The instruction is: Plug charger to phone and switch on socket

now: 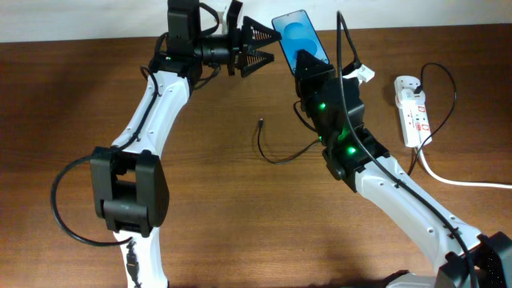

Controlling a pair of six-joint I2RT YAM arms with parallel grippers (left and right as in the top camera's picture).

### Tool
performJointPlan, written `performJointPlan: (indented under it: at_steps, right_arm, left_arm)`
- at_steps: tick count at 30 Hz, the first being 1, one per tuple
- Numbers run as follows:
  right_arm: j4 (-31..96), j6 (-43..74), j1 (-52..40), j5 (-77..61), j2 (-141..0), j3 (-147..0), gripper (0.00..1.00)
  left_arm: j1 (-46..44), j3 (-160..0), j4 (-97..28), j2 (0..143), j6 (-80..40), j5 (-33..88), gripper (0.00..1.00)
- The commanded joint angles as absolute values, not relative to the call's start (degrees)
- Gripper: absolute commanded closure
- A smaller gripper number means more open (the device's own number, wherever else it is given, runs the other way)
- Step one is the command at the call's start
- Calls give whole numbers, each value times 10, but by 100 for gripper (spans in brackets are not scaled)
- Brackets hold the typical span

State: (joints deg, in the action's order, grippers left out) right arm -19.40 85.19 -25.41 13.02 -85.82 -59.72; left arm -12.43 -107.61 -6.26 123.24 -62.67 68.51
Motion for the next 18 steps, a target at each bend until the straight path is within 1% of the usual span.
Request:
performJointPlan:
  at_steps: [1,4,5,9,10,12,16,18]
  right_arm:
    - [-204,850,-271,129,-863,-605,96]
    - [-205,883,-278,126,-883,-605,96]
    - [-208,902,-282,126,-891,-605,96]
    - [-233,910,-292,122,-908,-605,96]
    - [-234,910,-293,122,-909,-605,96]
    - [-234,922,-296,122,-912,-605,96]
    - [-245,937,-296,121,-913,-605,96]
    - [-260,937,-296,103,-914,-605,96]
  left_arm:
    - [-123,-1082,-60,1229,-639,676,27]
    - [-123,-1082,-60,1229,-665,671,36]
    - [-123,-1082,-59,1229,-668,669,41]
    - [-123,-1082,-38,1229,-675,666,50]
    - [-123,-1082,-34,1229,-679,664,55]
    - [-124,-1082,-34,1229,-679,654,62]
    - [-130,-1082,-34,1229,-679,650,63]
    - [-135,-1082,-35,1229,-679,647,62]
